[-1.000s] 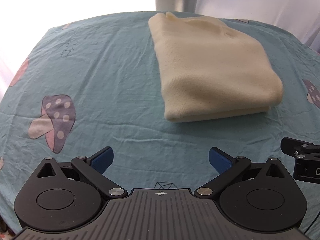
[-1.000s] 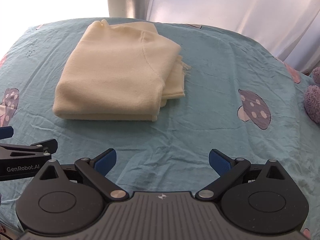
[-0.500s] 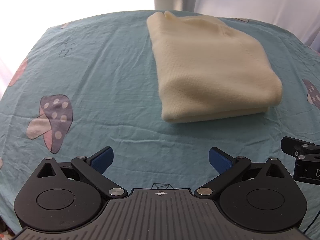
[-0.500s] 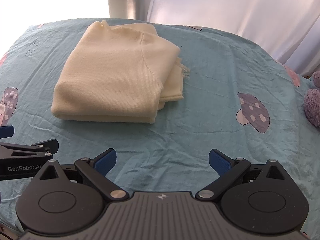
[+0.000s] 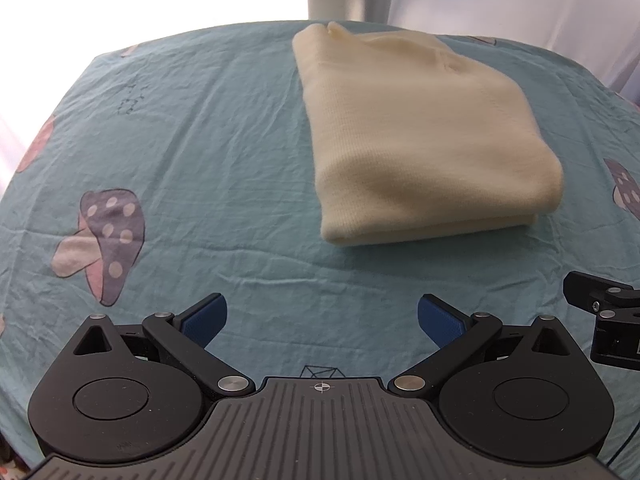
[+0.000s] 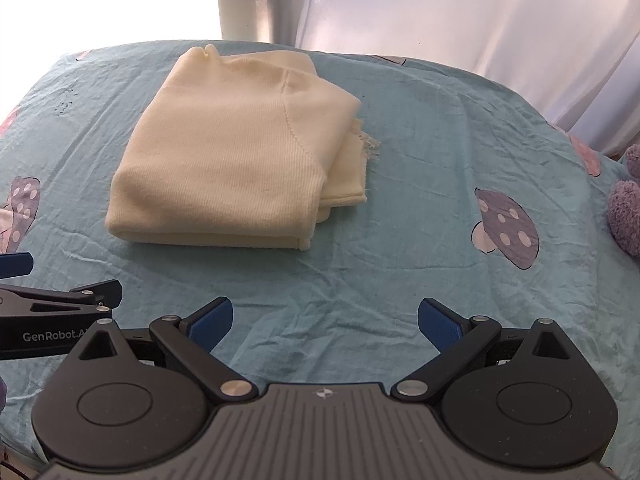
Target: Fold small clothes
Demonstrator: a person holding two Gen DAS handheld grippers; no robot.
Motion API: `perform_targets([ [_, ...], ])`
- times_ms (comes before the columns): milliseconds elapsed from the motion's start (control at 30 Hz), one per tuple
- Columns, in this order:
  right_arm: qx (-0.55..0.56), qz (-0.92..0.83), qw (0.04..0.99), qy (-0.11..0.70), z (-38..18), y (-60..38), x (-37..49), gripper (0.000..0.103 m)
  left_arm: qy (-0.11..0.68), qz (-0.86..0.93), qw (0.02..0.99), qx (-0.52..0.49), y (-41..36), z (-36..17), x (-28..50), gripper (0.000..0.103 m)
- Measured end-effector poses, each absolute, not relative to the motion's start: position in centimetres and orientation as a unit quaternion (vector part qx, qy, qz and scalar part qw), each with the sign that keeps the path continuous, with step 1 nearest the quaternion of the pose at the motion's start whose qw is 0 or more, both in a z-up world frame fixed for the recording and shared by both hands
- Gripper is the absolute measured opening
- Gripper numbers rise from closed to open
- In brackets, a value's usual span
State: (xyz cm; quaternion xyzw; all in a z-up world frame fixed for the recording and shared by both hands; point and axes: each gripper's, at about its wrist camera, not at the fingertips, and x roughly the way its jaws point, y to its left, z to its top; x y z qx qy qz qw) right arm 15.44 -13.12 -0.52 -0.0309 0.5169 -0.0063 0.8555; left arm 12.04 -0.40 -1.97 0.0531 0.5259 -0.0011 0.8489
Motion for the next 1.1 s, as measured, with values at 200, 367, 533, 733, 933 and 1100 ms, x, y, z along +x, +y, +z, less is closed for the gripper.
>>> perform_targets([
  [200,-0.032,-0.006,0.856,0.515,-0.46,-13.11,15.34,0.099,0.525,-0.001,0.849,0.053,-0.44,-1.93,11.9,0.103],
  [367,-0.034,-0.007,0.856,0.515,-0.4,-13.05,15.27,0.099,0.525,0.0,0.85,0.052,-0.46,-1.83,11.81,0.103],
  [533,-0.033,-0.01,0.857,0.514,-0.32,-12.97,15.14,0.099,0.525,-0.001,0.849,0.052,-0.43,-1.87,11.77,0.103],
  [733,-0.034,-0.012,0.857,0.513,-0.37,-12.87,15.09,0.099,0.525,-0.001,0.849,0.051,-0.46,-1.88,11.76,0.103],
  [933,-0.032,-0.012,0.858,0.512,-0.31,-12.88,15.07,0.099,0.525,-0.001,0.85,0.051,-0.44,-1.9,11.77,0.103],
  [1100,-0.033,-0.014,0.86,0.51,-0.27,-12.8,14.92,0.099,0.524,-0.002,0.85,0.047,-0.5,-1.94,11.71,0.103],
])
